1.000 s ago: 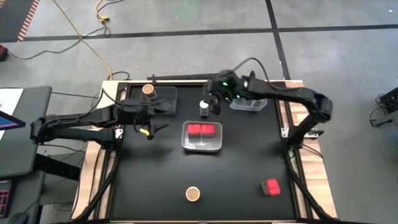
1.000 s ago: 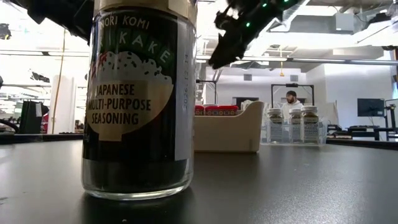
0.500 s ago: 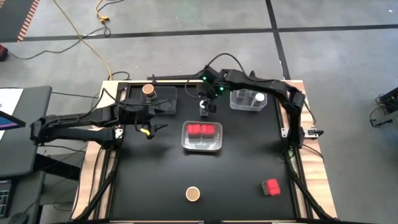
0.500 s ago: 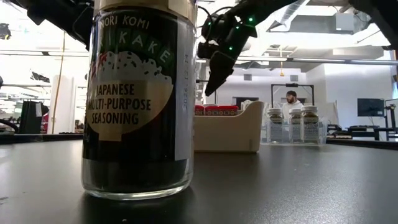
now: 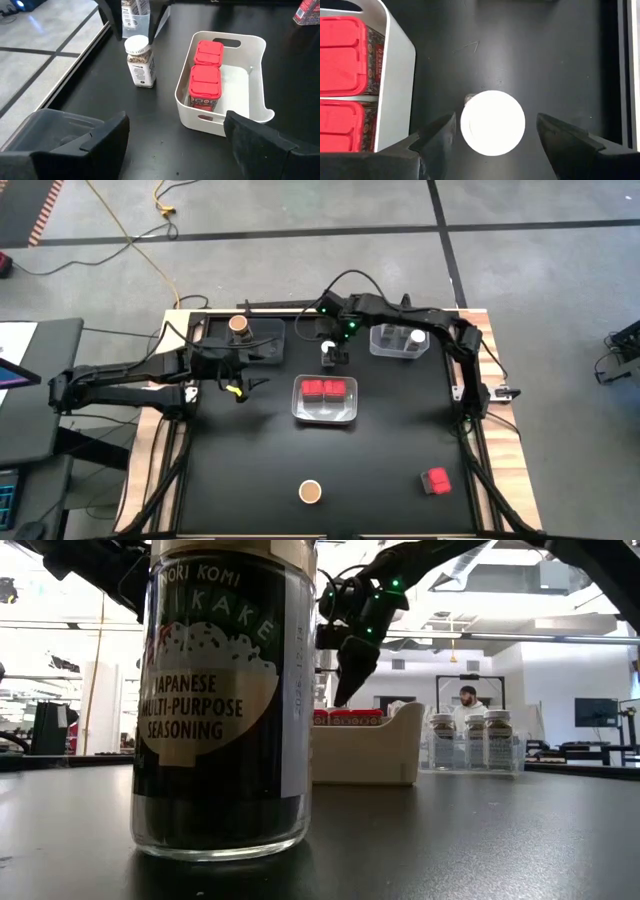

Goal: Sort spices by type
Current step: Put the white seasoning bottle into the transparent bin

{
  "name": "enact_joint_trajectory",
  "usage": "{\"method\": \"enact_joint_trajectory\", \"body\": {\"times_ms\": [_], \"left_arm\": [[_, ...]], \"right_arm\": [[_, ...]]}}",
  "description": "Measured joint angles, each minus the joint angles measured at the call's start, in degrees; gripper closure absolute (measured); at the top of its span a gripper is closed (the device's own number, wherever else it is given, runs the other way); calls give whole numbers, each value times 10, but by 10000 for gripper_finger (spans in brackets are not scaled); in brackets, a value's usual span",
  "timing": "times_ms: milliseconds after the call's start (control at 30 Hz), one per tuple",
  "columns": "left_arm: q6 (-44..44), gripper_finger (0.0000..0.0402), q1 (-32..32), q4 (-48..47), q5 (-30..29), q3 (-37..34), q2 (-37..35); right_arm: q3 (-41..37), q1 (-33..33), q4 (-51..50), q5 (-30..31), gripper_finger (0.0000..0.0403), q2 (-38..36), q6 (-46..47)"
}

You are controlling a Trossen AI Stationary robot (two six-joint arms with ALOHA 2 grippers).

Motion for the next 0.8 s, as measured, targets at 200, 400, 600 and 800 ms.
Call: {"method": "enact_joint_trajectory", "body": {"times_ms": [200,400,600,800], "left_arm": [[-2,90,0,0,-2,0,0],[-3,90,0,0,-3,0,0],[-5,91,0,-4,-3,0,0],[-15,91,0,-15,-3,0,0]], "right_arm": [[0,0,1,0,97,0,-1],[0,3,-1,-1,97,38,3],[0,9,11,3,98,66,6],[0,8,17,3,120,61,6]]}}
